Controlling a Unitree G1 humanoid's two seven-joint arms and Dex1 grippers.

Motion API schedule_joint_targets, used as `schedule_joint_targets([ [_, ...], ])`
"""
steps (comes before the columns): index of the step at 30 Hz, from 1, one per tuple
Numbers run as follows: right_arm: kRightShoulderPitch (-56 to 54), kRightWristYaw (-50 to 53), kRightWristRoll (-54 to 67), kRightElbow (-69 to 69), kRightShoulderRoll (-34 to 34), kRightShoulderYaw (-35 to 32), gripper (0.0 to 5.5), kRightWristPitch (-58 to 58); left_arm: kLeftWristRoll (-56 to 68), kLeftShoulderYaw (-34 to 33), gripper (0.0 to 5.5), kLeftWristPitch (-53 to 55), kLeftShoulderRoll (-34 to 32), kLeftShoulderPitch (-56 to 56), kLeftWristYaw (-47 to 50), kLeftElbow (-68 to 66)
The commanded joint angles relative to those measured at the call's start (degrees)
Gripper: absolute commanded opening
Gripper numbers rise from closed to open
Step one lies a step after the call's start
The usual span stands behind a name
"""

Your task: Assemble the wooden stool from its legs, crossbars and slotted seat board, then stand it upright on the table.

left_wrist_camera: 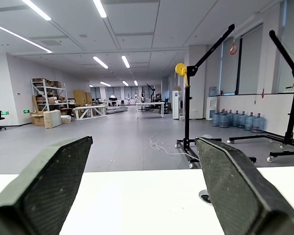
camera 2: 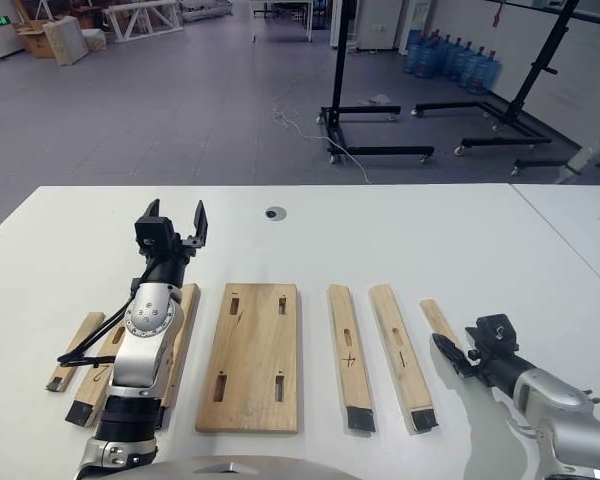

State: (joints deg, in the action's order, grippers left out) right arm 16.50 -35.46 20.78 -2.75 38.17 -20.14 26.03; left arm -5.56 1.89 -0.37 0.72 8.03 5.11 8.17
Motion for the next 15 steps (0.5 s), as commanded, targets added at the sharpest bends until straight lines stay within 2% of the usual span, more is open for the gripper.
schedule_joint_targets([
  [1, 3.65, -0.26, -2.71, -3.55, 1.54, 2.59, 3.55, 5.45, -0.47, 0.4, 3.89, 0.87, 0.07, -0.98, -0.08, 0.74],
  [5, 4.32, -2.74, 0.34, -3.79, 3.06, 4.05, 2.91, 13.26, -0.52, 0.41, 3.89, 1.49, 0.1, -1.59, 0.03, 1.78],
  [8, 3.97, -3.67, -0.1, -4.21, 3.95, 6.02, 2.4, 13.09, -0.59, 0.52, 3.89, 1.79, 0.17, -1.84, 0.08, 2.03],
  [15, 8.59, -3.22, 1.7, 0.11, 3.4, 3.42, 1.3, 11.2, -0.34, 0.31, 3.89, 2.32, -0.21, -1.1, -0.34, 1.39],
])
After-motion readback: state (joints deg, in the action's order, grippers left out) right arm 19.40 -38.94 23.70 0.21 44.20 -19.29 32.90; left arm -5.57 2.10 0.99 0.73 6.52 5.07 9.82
